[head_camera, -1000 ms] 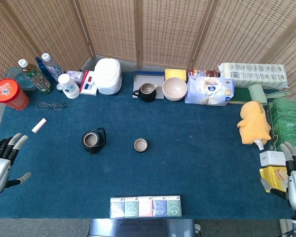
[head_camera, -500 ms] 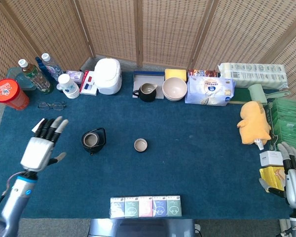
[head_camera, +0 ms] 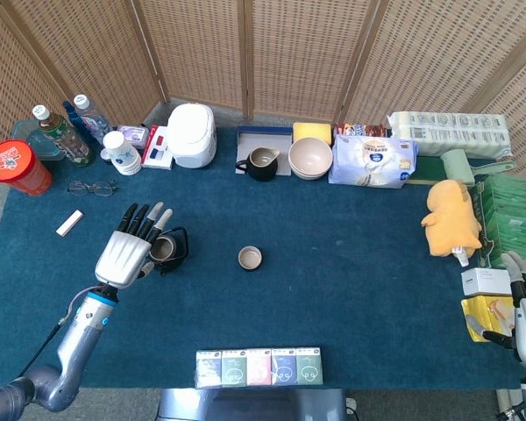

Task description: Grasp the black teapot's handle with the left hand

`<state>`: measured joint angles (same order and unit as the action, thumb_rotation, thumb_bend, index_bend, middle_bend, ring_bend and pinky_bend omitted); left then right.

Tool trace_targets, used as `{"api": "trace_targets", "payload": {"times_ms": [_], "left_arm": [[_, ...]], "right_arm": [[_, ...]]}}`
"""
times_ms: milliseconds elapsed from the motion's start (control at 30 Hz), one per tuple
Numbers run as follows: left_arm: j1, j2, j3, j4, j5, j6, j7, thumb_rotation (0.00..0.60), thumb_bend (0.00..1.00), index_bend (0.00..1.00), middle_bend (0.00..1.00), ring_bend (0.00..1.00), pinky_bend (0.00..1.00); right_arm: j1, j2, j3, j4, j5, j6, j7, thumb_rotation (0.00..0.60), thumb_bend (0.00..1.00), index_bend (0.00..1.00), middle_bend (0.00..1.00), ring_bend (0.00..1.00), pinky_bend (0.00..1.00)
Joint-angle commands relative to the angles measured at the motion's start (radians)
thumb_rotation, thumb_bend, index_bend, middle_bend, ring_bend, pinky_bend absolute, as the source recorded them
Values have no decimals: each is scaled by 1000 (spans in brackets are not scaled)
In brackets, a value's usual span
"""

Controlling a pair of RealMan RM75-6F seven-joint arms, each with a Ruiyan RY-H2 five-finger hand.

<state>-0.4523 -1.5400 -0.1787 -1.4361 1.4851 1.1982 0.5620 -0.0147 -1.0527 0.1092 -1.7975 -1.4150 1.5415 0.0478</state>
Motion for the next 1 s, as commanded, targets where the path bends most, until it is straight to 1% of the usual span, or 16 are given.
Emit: {"api": "trace_targets", "payload": {"times_ms": [33, 267, 367, 467, 700, 833, 1000], "left_arm": [[-1, -9, 7, -1, -37, -16, 26, 600, 123, 0, 0, 0, 35], [5, -11, 28, 39, -81, -29, 46, 600, 123, 0, 0, 0, 35], [-1, -24, 19, 70, -101, -34, 27, 600, 123, 0, 0, 0, 35], [-11, -48, 11, 127, -112, -36, -4, 600, 123, 0, 0, 0, 36], [-35, -102, 8, 224, -109, -29, -50, 600, 122, 0, 0, 0, 36], [-47, -122, 17, 235, -97, -22, -39, 600, 123, 0, 0, 0, 35], [-58, -131, 14, 223, -93, -11, -28, 600, 123, 0, 0, 0, 36]], "right_arm": [[-1, 1, -1, -1, -2, 1, 3, 600, 0, 0, 0, 0, 0], [-1, 2, -6, -5, -7, -3, 3, 600, 0, 0, 0, 0, 0], [1, 4, -12, -11, -13, -11, 13, 600, 0, 0, 0, 0, 0], [4, 9, -19, -14, -17, -25, 25, 600, 0, 0, 0, 0, 0], [11, 9, -20, -9, -12, -40, 30, 600, 0, 0, 0, 0, 0], [12, 7, -20, -7, -9, -42, 28, 600, 0, 0, 0, 0, 0], [11, 9, -20, -6, -12, -39, 35, 600, 0, 0, 0, 0, 0]]}}
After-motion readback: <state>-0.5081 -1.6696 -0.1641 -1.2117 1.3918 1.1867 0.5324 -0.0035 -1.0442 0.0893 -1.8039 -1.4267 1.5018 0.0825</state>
